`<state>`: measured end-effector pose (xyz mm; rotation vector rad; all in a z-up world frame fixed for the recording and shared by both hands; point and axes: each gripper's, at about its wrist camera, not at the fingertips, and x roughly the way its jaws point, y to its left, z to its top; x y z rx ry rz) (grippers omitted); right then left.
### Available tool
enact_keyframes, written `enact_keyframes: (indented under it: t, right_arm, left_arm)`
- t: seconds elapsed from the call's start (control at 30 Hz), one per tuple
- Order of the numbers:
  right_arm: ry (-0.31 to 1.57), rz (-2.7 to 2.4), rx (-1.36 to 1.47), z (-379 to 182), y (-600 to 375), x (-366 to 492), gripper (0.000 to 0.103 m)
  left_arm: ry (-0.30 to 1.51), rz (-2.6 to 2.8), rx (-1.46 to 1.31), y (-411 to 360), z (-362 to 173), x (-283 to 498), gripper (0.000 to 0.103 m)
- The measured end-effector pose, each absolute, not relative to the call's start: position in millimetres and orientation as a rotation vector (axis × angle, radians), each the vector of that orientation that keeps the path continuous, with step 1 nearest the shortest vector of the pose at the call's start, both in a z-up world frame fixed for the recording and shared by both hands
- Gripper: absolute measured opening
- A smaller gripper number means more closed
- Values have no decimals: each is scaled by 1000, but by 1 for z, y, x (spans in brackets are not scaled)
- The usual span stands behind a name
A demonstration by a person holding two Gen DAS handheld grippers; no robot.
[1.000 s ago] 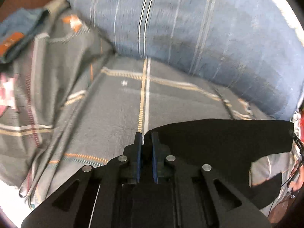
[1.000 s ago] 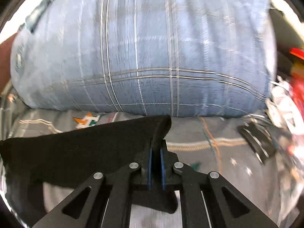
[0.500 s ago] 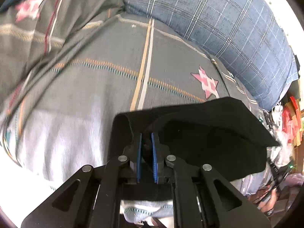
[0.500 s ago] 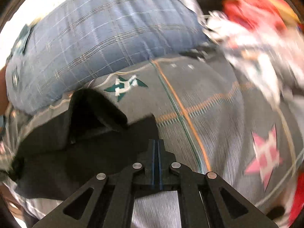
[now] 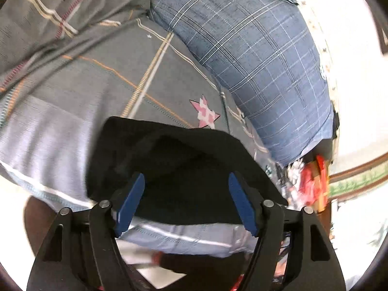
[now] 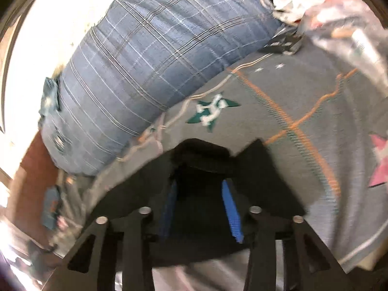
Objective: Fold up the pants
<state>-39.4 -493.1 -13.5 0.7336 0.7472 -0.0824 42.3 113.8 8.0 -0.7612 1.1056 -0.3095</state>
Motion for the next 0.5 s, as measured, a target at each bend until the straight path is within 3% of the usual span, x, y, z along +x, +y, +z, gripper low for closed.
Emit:
enact_keyframes:
  t: [0.13,0.5]
  right_arm:
    - [772,-62,770,-16,-483,-16,47]
    - [803,-84,773,-30,-471,12,47]
  left_arm:
    - [1164,-294,-943,113,-6,74,72]
    - [1343,-209,-1099,94,-58,131,72]
